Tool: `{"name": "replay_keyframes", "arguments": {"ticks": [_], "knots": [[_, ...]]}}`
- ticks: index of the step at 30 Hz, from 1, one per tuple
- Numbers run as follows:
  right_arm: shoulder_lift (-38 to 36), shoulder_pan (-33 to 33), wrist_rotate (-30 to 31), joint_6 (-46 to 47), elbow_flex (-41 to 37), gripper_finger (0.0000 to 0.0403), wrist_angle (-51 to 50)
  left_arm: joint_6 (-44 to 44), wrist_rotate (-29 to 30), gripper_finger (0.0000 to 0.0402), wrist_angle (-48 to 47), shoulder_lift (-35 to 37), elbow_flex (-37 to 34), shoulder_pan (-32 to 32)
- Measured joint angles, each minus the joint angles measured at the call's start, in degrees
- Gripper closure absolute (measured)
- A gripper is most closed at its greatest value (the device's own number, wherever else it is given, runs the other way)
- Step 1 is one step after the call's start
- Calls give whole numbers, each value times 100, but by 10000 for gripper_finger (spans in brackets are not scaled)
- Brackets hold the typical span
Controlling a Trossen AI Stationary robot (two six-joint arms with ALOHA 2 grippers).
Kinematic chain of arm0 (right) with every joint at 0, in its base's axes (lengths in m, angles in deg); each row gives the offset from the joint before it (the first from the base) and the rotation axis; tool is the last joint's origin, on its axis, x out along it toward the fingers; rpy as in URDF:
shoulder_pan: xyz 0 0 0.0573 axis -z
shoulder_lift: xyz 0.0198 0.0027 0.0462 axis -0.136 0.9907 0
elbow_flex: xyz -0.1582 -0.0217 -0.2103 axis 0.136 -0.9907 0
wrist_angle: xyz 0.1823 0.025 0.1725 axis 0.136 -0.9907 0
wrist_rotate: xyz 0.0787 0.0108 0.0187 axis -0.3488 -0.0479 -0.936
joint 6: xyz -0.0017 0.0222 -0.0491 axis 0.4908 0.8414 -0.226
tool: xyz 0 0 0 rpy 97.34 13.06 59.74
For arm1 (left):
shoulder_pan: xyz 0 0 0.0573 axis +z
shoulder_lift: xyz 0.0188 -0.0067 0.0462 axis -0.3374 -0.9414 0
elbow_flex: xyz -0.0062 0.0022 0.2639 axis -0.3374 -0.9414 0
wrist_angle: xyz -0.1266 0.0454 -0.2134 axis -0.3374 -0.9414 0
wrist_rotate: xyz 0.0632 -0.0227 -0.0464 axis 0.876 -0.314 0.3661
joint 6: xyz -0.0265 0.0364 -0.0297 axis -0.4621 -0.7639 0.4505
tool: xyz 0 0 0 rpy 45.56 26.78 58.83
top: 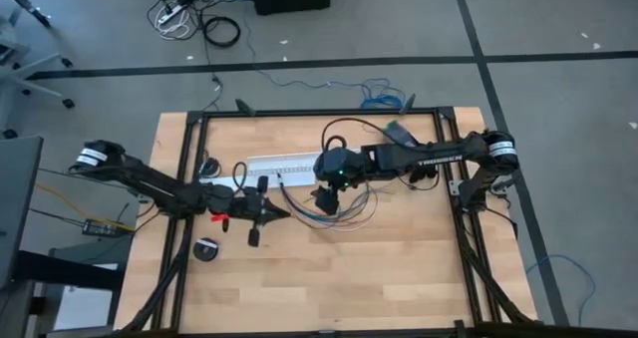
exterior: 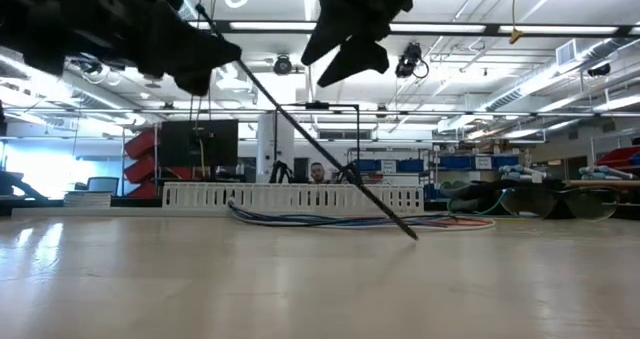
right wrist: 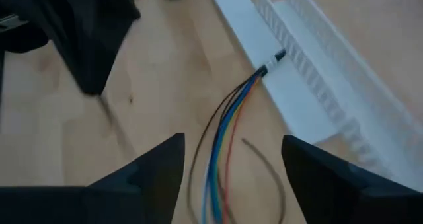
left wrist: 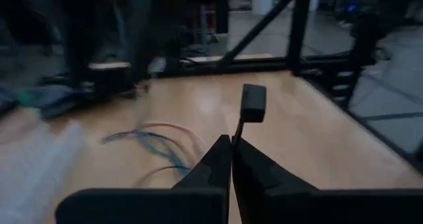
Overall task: Ziptie cables
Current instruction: Wrap the colored wires together using a zip tie
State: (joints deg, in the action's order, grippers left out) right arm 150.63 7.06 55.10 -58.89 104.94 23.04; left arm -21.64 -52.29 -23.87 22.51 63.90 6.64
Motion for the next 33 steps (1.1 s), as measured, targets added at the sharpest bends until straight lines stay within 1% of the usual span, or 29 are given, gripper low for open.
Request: {"name": "replay_keyframes", "arguments": {"ticks": [4, 7, 9, 11, 13, 15, 20, 22, 24, 26, 29, 33], "knots": [[-16, -61, -619, 353, 0, 163, 359, -415, 417, 401, -625, 759, 9, 0], [-64, -105, -1153, 848, 0, 172, 920, -720, 566, 401, -933, 1282, 10, 0], [-71, -105, -1284, 1473, 2, 177, 1292, -929, 580, 401, -1078, 1564, 11, -2], [-67, -113, -1273, 1981, 0, 181, 1594, -1224, 583, 401, -1126, 1769, 11, -13], [-65, -160, -1121, 2439, 0, 185, 1872, -1610, 583, 401, -1196, 1929, 11, -15], [-64, -240, -902, 2722, 0, 187, 2037, -2048, 711, 401, -1258, 1976, 11, -15], [-56, -466, -473, 3062, 0, 191, 2387, -3015, 1410, 401, -1362, 1946, 11, -15], [-56, -582, -65, 3079, 0, 191, 2446, -3405, 1586, 401, -1249, 1930, 11, -15], [-56, -686, 413, 3168, 0, 191, 2456, -3889, 1714, 401, -941, 1930, 9, -15], [-54, -740, 750, 3286, 0, 192, 2455, -4408, 1764, 401, -627, 1930, 11, -15], [-54, -730, 1054, 3479, 0, 196, 2490, -5151, 1778, 401, -344, 1928, 11, -15], [-53, -569, 1173, 3593, 0, 200, 2686, -6037, 1811, 401, -257, 1922, 11, -15]]}}
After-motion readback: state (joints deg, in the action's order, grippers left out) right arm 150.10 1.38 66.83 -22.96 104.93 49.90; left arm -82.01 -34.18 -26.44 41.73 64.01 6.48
